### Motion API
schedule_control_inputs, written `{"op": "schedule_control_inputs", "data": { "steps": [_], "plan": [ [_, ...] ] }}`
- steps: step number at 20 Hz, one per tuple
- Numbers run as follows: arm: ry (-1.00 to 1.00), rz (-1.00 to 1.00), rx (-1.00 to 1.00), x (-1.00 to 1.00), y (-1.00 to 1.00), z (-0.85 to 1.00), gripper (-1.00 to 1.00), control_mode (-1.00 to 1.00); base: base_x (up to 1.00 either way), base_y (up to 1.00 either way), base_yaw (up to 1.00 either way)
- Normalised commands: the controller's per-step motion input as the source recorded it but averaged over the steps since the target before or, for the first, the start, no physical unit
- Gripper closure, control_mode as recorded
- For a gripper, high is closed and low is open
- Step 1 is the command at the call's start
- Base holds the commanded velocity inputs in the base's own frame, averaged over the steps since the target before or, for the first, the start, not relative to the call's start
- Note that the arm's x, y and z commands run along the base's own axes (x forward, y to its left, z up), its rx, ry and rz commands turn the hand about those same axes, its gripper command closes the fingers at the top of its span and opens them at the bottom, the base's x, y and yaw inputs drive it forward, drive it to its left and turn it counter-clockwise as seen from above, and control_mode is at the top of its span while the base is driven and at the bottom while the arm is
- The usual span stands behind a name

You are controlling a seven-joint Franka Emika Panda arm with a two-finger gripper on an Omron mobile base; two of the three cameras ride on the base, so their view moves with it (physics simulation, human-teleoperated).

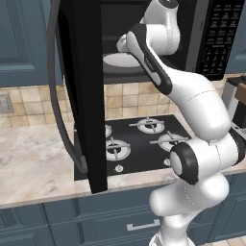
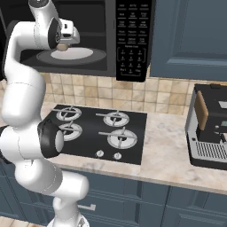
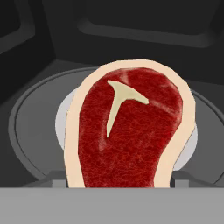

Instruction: Transport the steak from the fridge to the microwave and turn on the microwave.

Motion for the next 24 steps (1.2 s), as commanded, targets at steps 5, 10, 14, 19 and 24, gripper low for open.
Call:
{"op": "schedule_control_inputs", "data": {
  "steps": [5, 10, 14, 19, 24],
  "plan": [
    [0.0, 0.0, -0.1, 0.42, 0.07, -0.09, 1.0, -1.0, 0.0, 0.0, 0.0],
    [0.0, 0.0, -0.03, 0.39, 0.01, -0.05, 1.0, -1.0, 0.0, 0.0, 0.0],
    [0.0, 0.0, 0.0, 0.37, 0.0, -0.07, 1.0, -1.0, 0.0, 0.0, 0.0],
    [0.0, 0.0, 0.0, 0.32, 0.03, -0.07, 1.0, -1.0, 0.0, 0.0, 0.0],
    [0.0, 0.0, 0.0, 0.1, 0.05, -0.11, 1.0, -1.0, 0.0, 0.0, 0.0]
  ]
}}
